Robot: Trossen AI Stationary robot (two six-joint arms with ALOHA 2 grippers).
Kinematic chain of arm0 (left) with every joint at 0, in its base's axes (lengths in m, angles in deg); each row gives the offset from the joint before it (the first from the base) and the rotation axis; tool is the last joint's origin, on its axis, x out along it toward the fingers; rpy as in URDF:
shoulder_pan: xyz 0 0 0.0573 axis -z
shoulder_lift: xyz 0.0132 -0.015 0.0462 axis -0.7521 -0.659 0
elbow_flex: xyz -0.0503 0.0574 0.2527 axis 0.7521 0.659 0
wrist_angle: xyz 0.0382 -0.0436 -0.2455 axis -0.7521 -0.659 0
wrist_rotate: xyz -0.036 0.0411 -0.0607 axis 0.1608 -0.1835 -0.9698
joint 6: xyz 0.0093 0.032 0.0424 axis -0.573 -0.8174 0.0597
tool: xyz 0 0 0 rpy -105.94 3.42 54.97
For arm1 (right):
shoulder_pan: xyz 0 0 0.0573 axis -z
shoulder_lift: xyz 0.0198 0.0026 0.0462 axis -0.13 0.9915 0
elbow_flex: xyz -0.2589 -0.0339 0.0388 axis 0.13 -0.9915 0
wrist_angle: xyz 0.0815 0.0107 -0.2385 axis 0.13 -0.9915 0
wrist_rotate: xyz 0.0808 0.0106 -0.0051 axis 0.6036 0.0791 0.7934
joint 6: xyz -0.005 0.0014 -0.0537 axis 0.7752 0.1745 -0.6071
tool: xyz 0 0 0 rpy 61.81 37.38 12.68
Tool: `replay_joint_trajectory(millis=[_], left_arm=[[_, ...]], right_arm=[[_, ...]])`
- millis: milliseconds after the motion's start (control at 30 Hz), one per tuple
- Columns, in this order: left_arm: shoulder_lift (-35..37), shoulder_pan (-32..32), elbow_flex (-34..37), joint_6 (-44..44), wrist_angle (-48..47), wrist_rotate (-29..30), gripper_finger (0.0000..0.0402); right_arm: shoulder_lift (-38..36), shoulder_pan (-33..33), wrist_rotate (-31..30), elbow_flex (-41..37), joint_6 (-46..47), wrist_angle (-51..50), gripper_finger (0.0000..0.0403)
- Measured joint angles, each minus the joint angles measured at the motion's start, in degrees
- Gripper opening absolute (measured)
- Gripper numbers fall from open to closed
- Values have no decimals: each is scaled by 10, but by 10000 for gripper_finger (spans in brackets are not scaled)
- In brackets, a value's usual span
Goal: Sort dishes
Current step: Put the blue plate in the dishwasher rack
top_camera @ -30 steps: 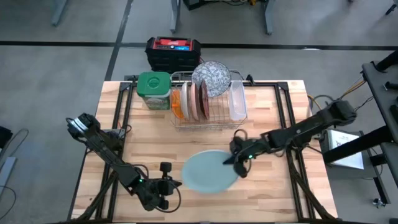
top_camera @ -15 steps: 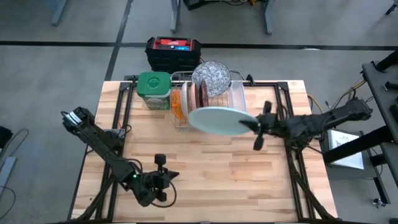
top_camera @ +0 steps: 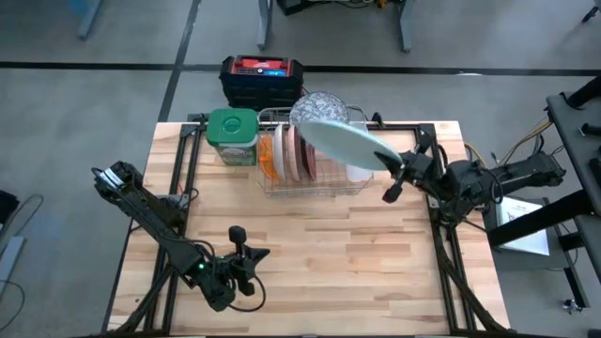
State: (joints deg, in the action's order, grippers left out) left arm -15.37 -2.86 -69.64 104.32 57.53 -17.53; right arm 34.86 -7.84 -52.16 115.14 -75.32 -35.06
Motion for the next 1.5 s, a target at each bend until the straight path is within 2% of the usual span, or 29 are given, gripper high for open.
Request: replay_joint_trajectory(millis=[233, 467, 733, 1333, 1500], left_arm=[[0, 0, 0, 2, -5, 4, 0], [0, 0, 0, 5, -7, 5, 0], [0, 0, 0, 11, -7, 7, 0], [-3, 0, 0, 23, -12, 7, 0], [-4, 0, 0, 24, -11, 7, 0]], right_arm=[[30, 1, 59, 0, 3, -31, 0], [100, 9, 61, 1, -21, -39, 0], [145, 18, 69, 10, -41, -38, 0], [216, 73, 158, 10, -27, -42, 0], [241, 90, 177, 10, -10, -38, 16]])
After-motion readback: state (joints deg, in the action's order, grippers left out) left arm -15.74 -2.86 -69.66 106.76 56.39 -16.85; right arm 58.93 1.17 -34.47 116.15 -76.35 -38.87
